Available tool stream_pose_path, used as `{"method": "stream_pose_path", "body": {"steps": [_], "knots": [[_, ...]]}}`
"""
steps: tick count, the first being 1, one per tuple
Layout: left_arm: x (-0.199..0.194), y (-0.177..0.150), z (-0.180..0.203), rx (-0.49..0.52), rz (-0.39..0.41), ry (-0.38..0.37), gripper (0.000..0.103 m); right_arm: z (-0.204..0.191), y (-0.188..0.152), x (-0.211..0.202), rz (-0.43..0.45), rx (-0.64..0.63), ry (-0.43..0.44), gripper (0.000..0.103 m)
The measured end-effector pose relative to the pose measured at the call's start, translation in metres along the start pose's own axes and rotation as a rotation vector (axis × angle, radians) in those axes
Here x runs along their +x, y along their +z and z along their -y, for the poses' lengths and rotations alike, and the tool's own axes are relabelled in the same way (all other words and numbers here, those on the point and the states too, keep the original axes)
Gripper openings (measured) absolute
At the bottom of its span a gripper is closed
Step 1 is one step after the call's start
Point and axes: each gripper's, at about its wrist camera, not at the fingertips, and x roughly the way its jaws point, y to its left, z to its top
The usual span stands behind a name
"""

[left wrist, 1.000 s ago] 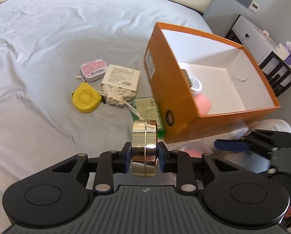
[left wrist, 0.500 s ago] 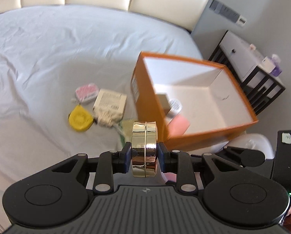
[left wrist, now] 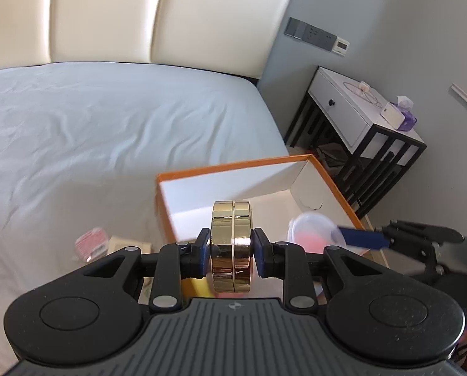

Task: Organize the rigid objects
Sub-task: 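Carry the compact and sponge case over the orange box with both tools, then lower the compact and sponge case into the orange box and open both tools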

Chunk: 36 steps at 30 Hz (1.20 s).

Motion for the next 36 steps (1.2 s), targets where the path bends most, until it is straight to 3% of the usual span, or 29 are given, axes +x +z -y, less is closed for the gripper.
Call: {"method": "stream_pose_path", "body": {"steps": [8,14,17,21,27,36], "knots": [[0.075,0.037,0.004,0.055,-0.049,0.019,0.031,0.053,0.014,0.049,-0.044,0.127,-0.171,0.062],[0.129,0.054,0.005,0.2,-0.104,0.104,0.031,0.078,0.01,0.075,-0.102,0.169,-0.18,0.062],[0.151,0.057,-0.004,0.146,-0.164,0.056,0.031,0.09,0.007,0.083,-0.12,0.185,-0.184,0.062],[0.178,0.048,-0.014,0.098,-0.233,0.06,0.031,0.101,0.008,0.101,-0.141,0.202,-0.185,0.062],[0.197,0.038,-0.026,0.085,-0.271,0.074,0.031,0.107,0.006,0.121,-0.174,0.203,-0.177,0.062],[0.199,0.032,-0.003,0.274,-0.305,0.212,0.038,0.104,0.005,0.131,-0.191,0.197,-0.151,0.062]]}}
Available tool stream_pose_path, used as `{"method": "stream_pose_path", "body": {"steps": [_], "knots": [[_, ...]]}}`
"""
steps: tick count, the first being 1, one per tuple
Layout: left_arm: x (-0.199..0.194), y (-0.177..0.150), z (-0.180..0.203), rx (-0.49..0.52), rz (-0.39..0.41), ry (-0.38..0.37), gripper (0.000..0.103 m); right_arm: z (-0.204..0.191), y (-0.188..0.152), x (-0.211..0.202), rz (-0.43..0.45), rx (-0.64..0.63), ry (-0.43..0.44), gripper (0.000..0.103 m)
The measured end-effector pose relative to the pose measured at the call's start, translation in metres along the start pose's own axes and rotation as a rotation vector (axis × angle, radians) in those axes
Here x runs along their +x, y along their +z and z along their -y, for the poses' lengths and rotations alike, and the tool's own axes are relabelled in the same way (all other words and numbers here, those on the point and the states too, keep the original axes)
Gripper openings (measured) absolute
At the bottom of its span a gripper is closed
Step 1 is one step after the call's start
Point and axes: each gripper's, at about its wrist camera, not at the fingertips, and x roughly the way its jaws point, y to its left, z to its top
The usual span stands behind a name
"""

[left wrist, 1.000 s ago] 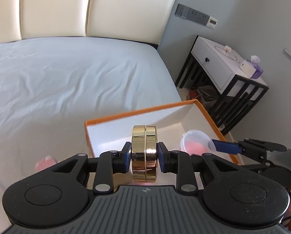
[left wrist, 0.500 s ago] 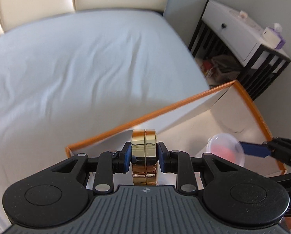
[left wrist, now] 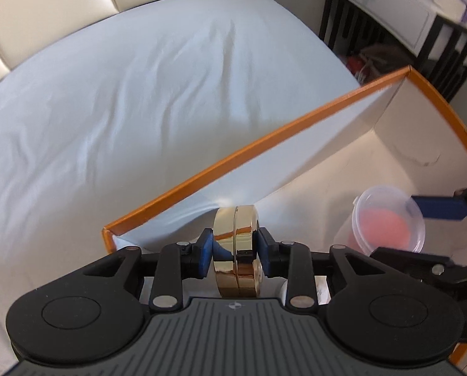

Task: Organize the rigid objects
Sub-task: 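Lower the compact and sponge case into the orange box and open both tools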

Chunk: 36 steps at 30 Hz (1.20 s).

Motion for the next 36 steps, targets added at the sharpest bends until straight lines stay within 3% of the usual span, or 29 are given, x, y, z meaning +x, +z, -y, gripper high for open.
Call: {"method": "stream_pose_path", "body": {"steps": [1,4,7,14,15,18,22,26,36], "knots": [[-0.002,-0.003,0.002,0.02,0.004,0.015,0.038,-0.001,0.0,0.0,-0.002,-0.002,-0.002,0.062],[-0.013,-0.011,0.007,0.071,0.042,0.101,0.054,0.0,-0.001,0.002,-0.006,0.003,-0.001,0.062],[-0.028,-0.022,0.0,0.062,0.084,0.126,0.053,-0.002,-0.002,0.002,-0.01,0.007,0.005,0.062],[-0.07,-0.048,-0.045,-0.232,0.257,-0.015,0.05,-0.014,0.005,0.003,0.017,-0.007,0.002,0.062],[-0.072,-0.051,-0.049,-0.271,0.266,-0.003,0.051,-0.016,0.006,0.004,0.023,-0.011,0.0,0.062],[-0.072,-0.055,-0.06,-0.337,0.264,0.017,0.052,-0.022,0.012,0.005,0.046,-0.025,-0.009,0.062],[-0.061,-0.062,-0.077,-0.411,0.189,-0.078,0.049,-0.03,0.02,0.016,0.053,-0.033,-0.02,0.062],[-0.057,-0.07,-0.076,-0.417,0.162,-0.117,0.037,-0.035,0.025,0.033,0.03,-0.026,-0.042,0.062],[-0.048,-0.076,-0.07,-0.419,0.149,-0.163,0.033,-0.041,0.024,0.067,-0.057,-0.009,-0.064,0.062]]}}
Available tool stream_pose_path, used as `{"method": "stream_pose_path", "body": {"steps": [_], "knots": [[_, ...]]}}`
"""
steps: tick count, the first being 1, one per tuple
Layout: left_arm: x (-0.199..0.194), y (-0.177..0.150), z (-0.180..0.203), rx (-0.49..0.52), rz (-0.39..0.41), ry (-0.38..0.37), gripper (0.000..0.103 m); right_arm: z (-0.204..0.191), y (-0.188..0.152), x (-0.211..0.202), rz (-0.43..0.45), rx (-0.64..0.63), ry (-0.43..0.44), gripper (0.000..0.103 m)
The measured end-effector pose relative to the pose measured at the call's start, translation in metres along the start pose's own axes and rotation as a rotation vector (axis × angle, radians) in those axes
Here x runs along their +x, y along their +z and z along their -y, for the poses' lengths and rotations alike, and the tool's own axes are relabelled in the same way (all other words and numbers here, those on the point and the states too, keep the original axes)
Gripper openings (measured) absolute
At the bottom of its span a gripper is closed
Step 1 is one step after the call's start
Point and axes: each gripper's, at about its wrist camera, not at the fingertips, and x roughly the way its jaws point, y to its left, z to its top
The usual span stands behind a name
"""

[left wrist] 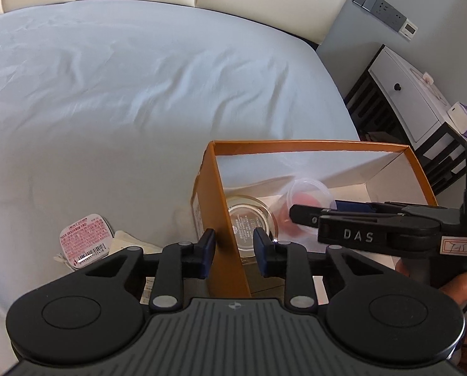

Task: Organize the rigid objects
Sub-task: 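Lower the compact and sponge case into the orange box and open both tools, then withdraw both open tools from the orange box toward the pile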

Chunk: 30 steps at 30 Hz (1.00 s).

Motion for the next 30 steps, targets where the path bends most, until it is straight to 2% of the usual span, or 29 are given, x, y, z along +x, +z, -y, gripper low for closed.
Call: {"method": "stream_pose_path", "body": {"steps": [2,4,6,11,20,25,30], "knots": [[0.0,0.0,0.0,-0.002,-0.001,-0.003,0.033,-0.004,0.0,0.0,-0.019,-0.008,0.009,0.062],[0.0,0.0,-0.002,-0.006,-0.002,-0.007,0.033,-0.006,0.0,-0.001,-0.023,-0.005,0.006,0.052],[-0.001,-0.001,-0.002,-0.01,-0.003,-0.009,0.033,-0.005,0.001,-0.002,-0.023,-0.005,-0.001,0.051],[-0.008,-0.002,-0.002,-0.008,0.006,-0.009,0.033,-0.003,0.002,-0.004,-0.029,0.028,0.008,0.052],[-0.048,-0.002,-0.008,0.035,0.052,0.028,0.033,-0.028,-0.001,-0.044,0.077,-0.066,-0.001,0.055],[-0.08,-0.006,-0.022,0.051,0.089,0.085,0.033,-0.054,-0.007,-0.073,0.154,-0.118,0.057,0.062],[-0.104,-0.016,-0.038,0.047,0.115,0.116,0.033,-0.082,-0.017,-0.091,0.187,-0.162,0.138,0.065]]}}
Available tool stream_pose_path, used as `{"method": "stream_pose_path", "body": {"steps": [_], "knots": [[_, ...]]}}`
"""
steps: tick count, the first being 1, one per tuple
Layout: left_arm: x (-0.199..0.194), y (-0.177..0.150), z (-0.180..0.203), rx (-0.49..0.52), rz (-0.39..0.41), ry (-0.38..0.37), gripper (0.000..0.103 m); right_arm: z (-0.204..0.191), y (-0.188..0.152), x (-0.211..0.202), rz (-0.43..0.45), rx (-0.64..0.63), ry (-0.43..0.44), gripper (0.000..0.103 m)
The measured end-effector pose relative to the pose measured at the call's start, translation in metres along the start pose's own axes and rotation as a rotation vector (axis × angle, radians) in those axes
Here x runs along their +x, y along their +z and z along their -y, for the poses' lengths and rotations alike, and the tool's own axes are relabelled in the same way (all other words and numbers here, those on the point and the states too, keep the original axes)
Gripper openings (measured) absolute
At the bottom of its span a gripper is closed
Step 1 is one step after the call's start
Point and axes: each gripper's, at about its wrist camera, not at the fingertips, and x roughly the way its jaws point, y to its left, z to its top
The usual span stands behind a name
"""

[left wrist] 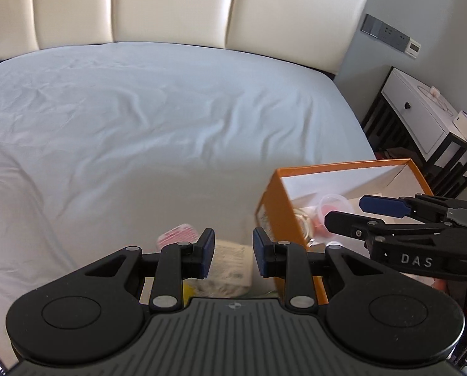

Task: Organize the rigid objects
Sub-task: 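Withdraw both open tools from the orange box toward the pile, then grasp the green spray bottle with the left tool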

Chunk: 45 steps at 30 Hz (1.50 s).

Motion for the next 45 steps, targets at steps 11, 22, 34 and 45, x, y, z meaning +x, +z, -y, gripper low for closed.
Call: {"method": "stream_pose_path", "body": {"steps": [11,22,34,45], "knots": [[-0.004,-0.057,-0.016,-0.014,-0.075,-0.044,0.033,-0.073,-0.04,-0.015,-0.011,-0.218,0.053,0.055],[0.012,-0.116,-0.013,-0.043,-0.121,-0.009,0.035,-0.092,-0.13,-0.036,0.013,-0.22,0.001,0.043],[0.018,-0.125,0.006,0.092,-0.097,0.018,0.039,-0.066,-0.161,0.031,-0.228,-0.058,-0.013,0.041],[0.017,-0.126,0.002,0.064,-0.113,0.004,0.039,-0.071,-0.163,0.019,-0.181,-0.076,-0.022,0.012]]}}
